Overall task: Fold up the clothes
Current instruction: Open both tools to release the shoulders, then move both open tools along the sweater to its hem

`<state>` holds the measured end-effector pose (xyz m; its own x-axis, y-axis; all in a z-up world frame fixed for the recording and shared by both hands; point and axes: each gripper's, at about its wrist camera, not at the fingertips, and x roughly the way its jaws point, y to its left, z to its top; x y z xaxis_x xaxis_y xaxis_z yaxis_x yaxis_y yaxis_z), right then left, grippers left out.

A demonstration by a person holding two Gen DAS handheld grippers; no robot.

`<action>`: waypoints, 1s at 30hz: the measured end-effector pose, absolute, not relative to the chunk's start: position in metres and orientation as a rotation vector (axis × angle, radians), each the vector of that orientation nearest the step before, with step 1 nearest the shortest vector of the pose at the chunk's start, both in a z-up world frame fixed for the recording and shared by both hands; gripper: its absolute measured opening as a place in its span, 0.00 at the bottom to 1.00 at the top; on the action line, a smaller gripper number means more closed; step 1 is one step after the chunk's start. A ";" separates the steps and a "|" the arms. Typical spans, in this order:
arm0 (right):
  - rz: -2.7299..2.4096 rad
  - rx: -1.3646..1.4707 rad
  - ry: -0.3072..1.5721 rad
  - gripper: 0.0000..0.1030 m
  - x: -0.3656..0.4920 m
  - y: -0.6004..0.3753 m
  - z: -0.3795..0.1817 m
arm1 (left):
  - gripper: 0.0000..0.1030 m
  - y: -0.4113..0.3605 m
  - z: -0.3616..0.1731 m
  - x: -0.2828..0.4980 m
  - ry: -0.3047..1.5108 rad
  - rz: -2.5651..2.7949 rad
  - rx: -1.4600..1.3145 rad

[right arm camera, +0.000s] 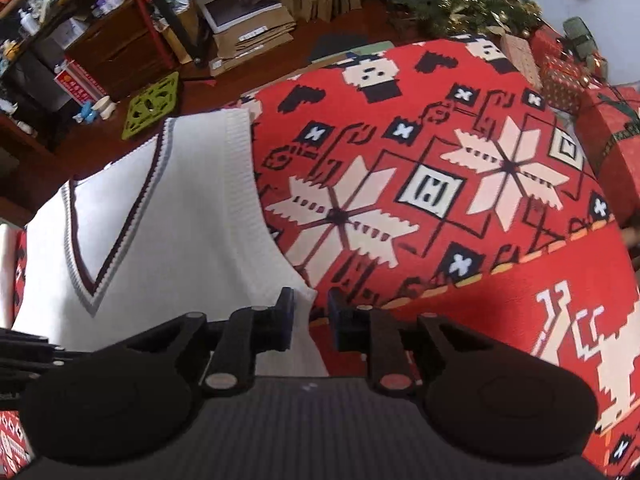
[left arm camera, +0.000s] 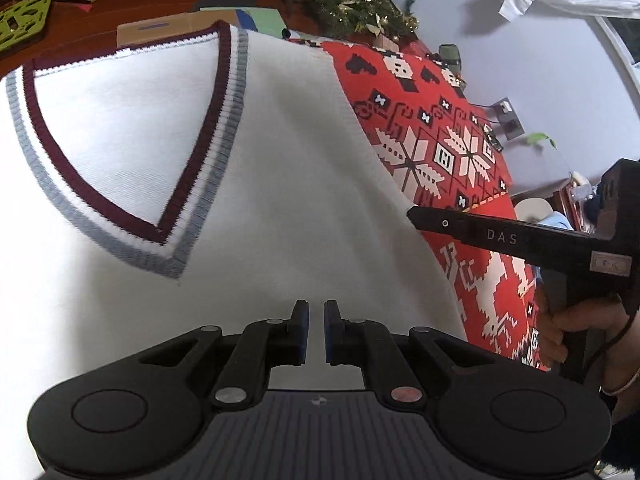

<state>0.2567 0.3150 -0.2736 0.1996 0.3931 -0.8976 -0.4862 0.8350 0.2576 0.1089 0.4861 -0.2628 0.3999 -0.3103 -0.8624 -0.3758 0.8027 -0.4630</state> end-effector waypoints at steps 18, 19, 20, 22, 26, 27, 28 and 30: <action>0.640 -0.122 1.142 0.10 0.255 0.289 -0.253 | 0.06 0.452 -0.270 0.107 1.194 0.008 -0.682; 0.654 -0.109 1.154 0.10 0.250 0.286 -0.251 | 0.06 0.451 -0.270 0.106 1.191 0.012 -0.685; 0.667 -0.111 1.165 0.10 0.244 0.286 -0.251 | 0.06 0.449 -0.270 0.105 1.189 0.016 -0.687; 0.683 -0.134 1.184 0.10 0.232 0.289 -0.255 | 0.06 0.446 -0.271 0.103 1.193 0.023 -0.687; 0.699 -0.168 1.219 0.09 0.212 0.293 -0.264 | 0.06 0.443 -0.272 0.094 1.196 0.044 -0.673; 0.677 -0.160 1.226 0.09 0.211 0.289 -0.267 | 0.06 0.442 -0.272 0.088 1.197 0.056 -0.673; 0.660 -0.155 1.234 0.08 0.209 0.284 -0.270 | 0.06 0.442 -0.271 0.081 1.199 0.067 -0.673; 0.642 -0.155 1.251 0.01 0.204 0.273 -0.274 | 0.06 0.442 -0.270 0.069 1.203 0.091 -0.673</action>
<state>0.2039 0.2726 -0.2736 0.1658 0.3669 -0.9154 -0.5300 0.8159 0.2310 0.0693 0.4415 -0.2700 0.3809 -0.2795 -0.8814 -0.4090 0.8040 -0.4317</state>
